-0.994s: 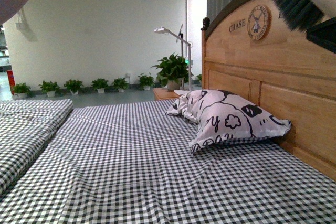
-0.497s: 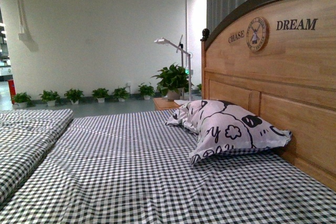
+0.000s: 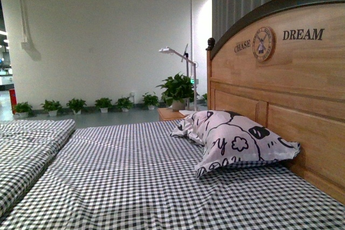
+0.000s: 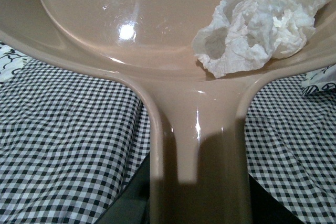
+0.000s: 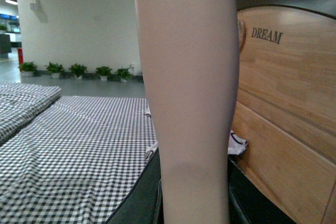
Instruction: Clean up trash
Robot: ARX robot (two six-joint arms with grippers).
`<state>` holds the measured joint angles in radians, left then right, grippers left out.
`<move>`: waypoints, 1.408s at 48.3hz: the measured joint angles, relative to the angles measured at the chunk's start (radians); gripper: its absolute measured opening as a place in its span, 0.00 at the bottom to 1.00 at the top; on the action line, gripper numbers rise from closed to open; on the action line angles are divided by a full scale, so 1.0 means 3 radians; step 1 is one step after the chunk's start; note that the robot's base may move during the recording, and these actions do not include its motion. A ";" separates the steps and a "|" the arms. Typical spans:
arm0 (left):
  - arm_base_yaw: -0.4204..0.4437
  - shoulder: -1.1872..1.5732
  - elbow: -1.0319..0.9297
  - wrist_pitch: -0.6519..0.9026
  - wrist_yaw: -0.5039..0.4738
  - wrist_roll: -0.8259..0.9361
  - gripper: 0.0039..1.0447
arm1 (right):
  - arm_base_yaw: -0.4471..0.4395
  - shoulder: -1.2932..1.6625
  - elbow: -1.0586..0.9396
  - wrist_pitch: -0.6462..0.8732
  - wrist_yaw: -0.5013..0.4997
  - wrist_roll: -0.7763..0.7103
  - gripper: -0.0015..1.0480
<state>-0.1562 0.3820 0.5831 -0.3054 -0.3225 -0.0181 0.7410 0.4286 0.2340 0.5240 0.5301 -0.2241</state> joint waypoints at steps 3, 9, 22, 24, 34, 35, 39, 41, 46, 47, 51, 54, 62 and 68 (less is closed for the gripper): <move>-0.0047 0.0000 -0.0022 -0.0011 -0.0018 -0.0020 0.22 | -0.0069 -0.0060 -0.0037 -0.0039 0.0003 0.0006 0.18; -0.0134 0.0000 -0.0037 -0.0014 -0.0098 -0.0024 0.22 | -0.0340 -0.0256 -0.0139 -0.0197 -0.0112 0.0006 0.18; -0.0114 -0.0004 -0.0048 -0.0015 -0.0088 -0.0024 0.22 | -0.1204 -0.0674 -0.0217 -0.0764 -0.0791 0.0161 0.18; -0.0094 -0.0009 -0.0052 -0.0015 -0.0079 -0.0024 0.22 | -0.1377 -0.0706 -0.0217 -0.0828 -0.0923 0.0206 0.18; 0.0004 -0.0060 -0.0156 -0.0018 -0.0056 -0.0024 0.22 | -0.1975 -0.0881 -0.0319 -0.1013 -0.1414 0.0457 0.18; 0.0004 -0.0069 -0.0179 -0.0027 -0.0057 -0.0024 0.22 | -0.2028 -0.0912 -0.0345 -0.1038 -0.1467 0.0482 0.18; -0.0017 -0.0092 -0.0252 -0.0031 -0.0065 -0.0036 0.22 | -0.2113 -0.0988 -0.0425 -0.1074 -0.1508 0.0520 0.18; -0.0036 -0.0097 -0.0266 -0.0032 -0.0078 -0.0042 0.22 | -0.2116 -0.1005 -0.0440 -0.1076 -0.1507 0.0525 0.18; -0.0118 -0.0097 -0.0272 -0.0032 -0.0158 -0.0058 0.22 | -0.2096 -0.1029 -0.0463 -0.1063 -0.1489 0.0546 0.18; -0.0132 -0.0097 -0.0273 -0.0032 -0.0170 -0.0062 0.22 | -0.2090 -0.1031 -0.0465 -0.1058 -0.1485 0.0547 0.18; -0.0205 -0.0103 -0.0282 -0.0032 -0.0215 -0.0071 0.22 | -0.2057 -0.1048 -0.0491 -0.1029 -0.1456 0.0565 0.18; -0.0211 -0.0120 -0.0306 -0.0031 -0.0210 -0.0072 0.22 | -0.2038 -0.1061 -0.0502 -0.1021 -0.1451 0.0575 0.18; -0.0120 -0.0153 -0.0378 -0.0051 -0.0135 -0.0074 0.22 | -0.2001 -0.1081 -0.0543 -0.1013 -0.1390 0.0590 0.18; -0.0074 -0.0159 -0.0388 -0.0062 -0.0135 -0.0081 0.22 | -0.1957 -0.1082 -0.0543 -0.0985 -0.1344 0.0598 0.18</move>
<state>-0.1783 0.3344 0.4667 -0.3241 -0.3630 -0.0425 0.1539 0.1040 0.0711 0.2283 0.1268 -0.0448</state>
